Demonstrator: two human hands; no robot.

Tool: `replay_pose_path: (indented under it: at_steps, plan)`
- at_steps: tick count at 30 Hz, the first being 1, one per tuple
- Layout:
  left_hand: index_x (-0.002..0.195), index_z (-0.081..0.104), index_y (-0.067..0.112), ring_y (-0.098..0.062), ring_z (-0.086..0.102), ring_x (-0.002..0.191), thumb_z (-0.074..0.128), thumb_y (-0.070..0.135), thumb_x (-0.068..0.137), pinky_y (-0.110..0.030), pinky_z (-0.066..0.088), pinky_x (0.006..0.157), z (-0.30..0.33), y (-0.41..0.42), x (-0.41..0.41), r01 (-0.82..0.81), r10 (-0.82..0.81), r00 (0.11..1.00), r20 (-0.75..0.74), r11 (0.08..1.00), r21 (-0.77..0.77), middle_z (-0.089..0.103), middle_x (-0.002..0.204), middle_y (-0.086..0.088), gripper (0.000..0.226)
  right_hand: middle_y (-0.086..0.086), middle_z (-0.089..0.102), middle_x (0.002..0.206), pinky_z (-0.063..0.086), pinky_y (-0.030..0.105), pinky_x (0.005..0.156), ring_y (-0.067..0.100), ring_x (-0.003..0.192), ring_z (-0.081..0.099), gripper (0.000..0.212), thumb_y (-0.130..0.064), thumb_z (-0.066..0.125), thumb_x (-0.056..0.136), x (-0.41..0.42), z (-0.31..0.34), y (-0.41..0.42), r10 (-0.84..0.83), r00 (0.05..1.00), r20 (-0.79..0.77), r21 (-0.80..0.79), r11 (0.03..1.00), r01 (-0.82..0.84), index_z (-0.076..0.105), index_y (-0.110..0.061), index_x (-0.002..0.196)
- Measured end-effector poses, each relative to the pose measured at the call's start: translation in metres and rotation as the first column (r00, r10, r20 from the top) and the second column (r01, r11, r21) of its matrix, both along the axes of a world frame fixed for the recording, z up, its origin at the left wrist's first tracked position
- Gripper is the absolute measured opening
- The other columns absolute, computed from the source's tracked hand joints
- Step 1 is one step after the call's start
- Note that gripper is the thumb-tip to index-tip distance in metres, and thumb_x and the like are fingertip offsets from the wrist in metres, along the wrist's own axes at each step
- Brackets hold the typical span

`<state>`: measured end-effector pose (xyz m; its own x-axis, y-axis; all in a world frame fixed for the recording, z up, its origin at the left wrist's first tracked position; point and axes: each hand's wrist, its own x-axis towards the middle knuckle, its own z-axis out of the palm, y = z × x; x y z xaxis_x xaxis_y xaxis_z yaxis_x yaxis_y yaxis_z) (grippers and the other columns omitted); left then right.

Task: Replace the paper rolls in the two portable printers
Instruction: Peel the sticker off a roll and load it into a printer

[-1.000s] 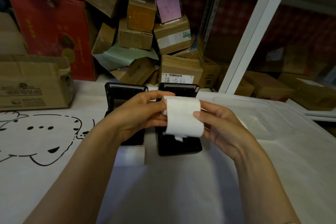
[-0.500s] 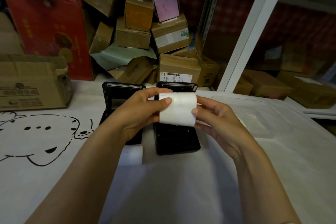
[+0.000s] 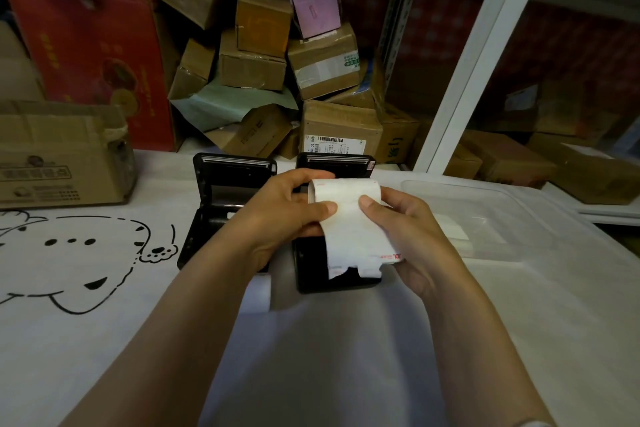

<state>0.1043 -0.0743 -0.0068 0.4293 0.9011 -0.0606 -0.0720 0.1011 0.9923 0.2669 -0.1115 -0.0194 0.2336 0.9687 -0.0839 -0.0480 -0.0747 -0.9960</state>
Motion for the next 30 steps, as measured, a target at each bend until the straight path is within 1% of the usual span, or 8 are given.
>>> replay_pose_path:
  at_steps: [5,11,13,15,19,23,26,30]
  plan:
    - [0.125,0.052,0.017,-0.013,0.068,0.08,0.06,0.013,0.089,-0.024,0.06,0.066,-0.006,0.005,-0.006,0.026,-0.022,0.982,-0.188,0.999,0.02,0.067,0.093,-0.005,0.037,0.005,0.071,0.099,0.056,0.032,0.069,0.02,0.087,0.068,0.023,-0.03,0.063,0.091,0.0,-0.008,0.002,-0.031,0.984,0.178,-0.024,0.999,0.036,0.067,-0.018,0.109]
    - [0.113,0.051,0.018,-0.008,0.06,0.064,0.056,0.033,0.091,-0.019,0.05,0.055,-0.021,0.007,-0.003,0.018,0.111,0.863,-0.493,0.968,0.25,0.062,0.082,0.0,0.027,0.008,0.07,0.095,0.053,0.027,0.06,0.019,0.081,0.068,0.032,-0.031,0.066,0.088,-0.001,-0.021,0.005,-0.096,0.968,0.231,-0.066,0.991,0.114,0.065,-0.011,0.113]
    - [0.117,0.056,0.018,-0.008,0.057,0.073,0.057,0.037,0.09,-0.018,0.046,0.064,-0.024,0.01,-0.004,0.03,0.202,0.798,-0.568,0.928,0.371,0.06,0.088,0.002,0.033,0.006,0.069,0.096,0.054,0.028,0.062,0.019,0.082,0.067,0.033,-0.033,0.067,0.088,-0.001,-0.021,0.006,-0.113,0.959,0.259,-0.073,0.988,0.136,0.064,-0.012,0.114]
    - [0.121,0.059,0.017,-0.013,0.054,0.085,0.06,0.039,0.088,-0.026,0.044,0.076,-0.026,0.011,-0.006,0.034,0.277,0.73,-0.625,0.898,0.438,0.057,0.093,0.001,0.039,0.002,0.067,0.092,0.053,0.025,0.059,0.015,0.079,0.064,0.033,-0.033,0.067,0.087,-0.003,-0.021,0.007,-0.123,0.945,0.304,-0.061,0.987,0.149,0.062,-0.014,0.114]
    - [0.12,0.061,0.022,-0.022,0.055,0.1,0.063,0.044,0.084,-0.033,0.046,0.084,-0.034,0.016,-0.01,0.083,0.291,0.656,-0.696,0.889,0.45,0.054,0.107,-0.005,0.043,0.001,0.062,0.092,0.048,0.02,0.056,0.009,0.075,0.059,0.038,-0.032,0.066,0.088,-0.006,-0.021,0.007,-0.131,0.897,0.422,-0.017,0.988,0.153,0.059,-0.013,0.12]
    - [0.123,0.056,0.031,-0.023,0.045,0.114,0.06,0.05,0.083,-0.039,0.044,0.093,-0.037,0.016,-0.01,0.193,0.341,0.506,-0.793,0.851,0.489,0.042,0.122,-0.005,0.045,-0.001,0.056,0.099,0.046,0.017,0.058,0.013,0.082,0.055,0.042,-0.032,0.065,0.089,-0.007,-0.02,0.007,-0.116,0.82,0.56,-0.015,0.988,0.151,0.055,-0.016,0.126]
    - [0.124,0.054,0.033,-0.023,0.041,0.119,0.06,0.054,0.081,-0.039,0.045,0.094,-0.04,0.016,-0.009,0.244,0.385,0.438,-0.812,0.819,0.52,0.04,0.125,-0.004,0.048,0.001,0.059,0.106,0.052,0.025,0.066,0.016,0.089,0.053,0.044,-0.035,0.063,0.089,-0.009,-0.021,0.008,-0.117,0.736,0.667,0.002,0.988,0.155,0.053,-0.019,0.129]
    - [0.124,0.054,0.033,-0.023,0.039,0.121,0.06,0.055,0.081,-0.039,0.044,0.092,-0.041,0.017,-0.007,0.262,0.399,0.412,-0.819,0.81,0.525,0.04,0.127,-0.004,0.049,-0.002,0.058,0.115,0.055,0.039,0.082,0.019,0.098,0.055,0.041,-0.042,0.063,0.088,-0.006,-0.025,0.009,-0.128,0.641,0.757,0.024,0.986,0.168,0.057,-0.025,0.125]
